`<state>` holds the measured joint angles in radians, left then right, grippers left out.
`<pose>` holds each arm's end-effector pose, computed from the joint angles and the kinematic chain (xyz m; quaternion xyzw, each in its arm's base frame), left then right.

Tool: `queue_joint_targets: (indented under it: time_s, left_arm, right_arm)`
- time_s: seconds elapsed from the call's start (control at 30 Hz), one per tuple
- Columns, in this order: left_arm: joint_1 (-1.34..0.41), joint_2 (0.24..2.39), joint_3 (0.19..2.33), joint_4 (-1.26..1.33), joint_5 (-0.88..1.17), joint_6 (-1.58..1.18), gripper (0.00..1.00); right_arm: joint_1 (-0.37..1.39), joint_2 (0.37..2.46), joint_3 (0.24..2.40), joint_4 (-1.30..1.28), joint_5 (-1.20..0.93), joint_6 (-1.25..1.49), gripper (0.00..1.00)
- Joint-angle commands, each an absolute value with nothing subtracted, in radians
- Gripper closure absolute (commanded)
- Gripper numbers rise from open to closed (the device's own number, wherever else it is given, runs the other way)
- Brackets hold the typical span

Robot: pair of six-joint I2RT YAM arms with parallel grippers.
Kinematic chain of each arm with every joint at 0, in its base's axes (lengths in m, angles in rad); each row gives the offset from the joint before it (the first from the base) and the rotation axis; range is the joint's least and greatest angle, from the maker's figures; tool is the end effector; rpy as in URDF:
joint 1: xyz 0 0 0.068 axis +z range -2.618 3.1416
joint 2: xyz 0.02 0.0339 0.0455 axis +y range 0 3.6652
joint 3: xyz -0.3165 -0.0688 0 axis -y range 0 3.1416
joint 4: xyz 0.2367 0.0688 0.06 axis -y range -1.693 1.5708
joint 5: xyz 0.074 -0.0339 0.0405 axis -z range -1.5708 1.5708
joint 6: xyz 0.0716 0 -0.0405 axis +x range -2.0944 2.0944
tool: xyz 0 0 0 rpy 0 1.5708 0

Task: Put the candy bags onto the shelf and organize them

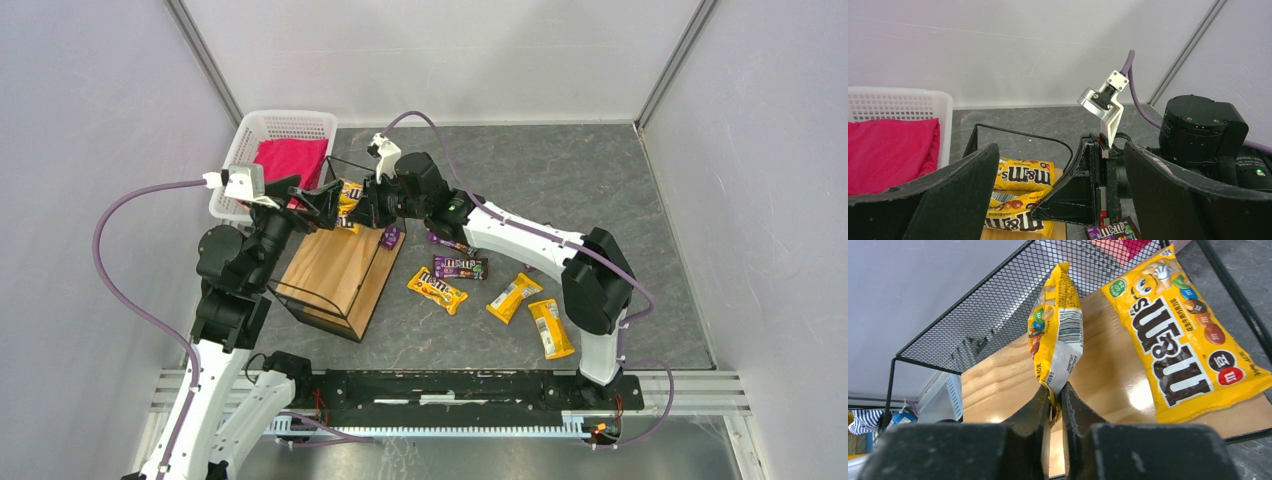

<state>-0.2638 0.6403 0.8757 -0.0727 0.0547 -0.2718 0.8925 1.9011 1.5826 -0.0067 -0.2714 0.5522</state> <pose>0.1206 -0.0366 0.4397 0.0183 0.6471 -0.2187 0.7301 0.2999 0.4027 0.3501 -0.2140 0.7798 0.4646 0.3610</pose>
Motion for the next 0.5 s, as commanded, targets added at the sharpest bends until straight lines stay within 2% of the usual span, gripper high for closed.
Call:
queue_joint_targets:
  time_s: [0.0,0.3,0.47]
  left_arm:
    - [-0.259,0.635,0.876,-0.038,0.053,-0.206,0.0]
    - [-0.259,0.636,0.876,-0.037,0.06,-0.209,0.0]
    - [-0.258,0.638,0.876,-0.037,0.062,-0.211,0.0]
  right_arm:
    - [0.88,1.911,1.643,-0.032,-0.238,0.513,0.8]
    - [0.875,1.894,1.65,-0.087,-0.177,0.465,0.6]
    - [0.874,1.884,1.647,-0.1,-0.151,0.444,0.59]
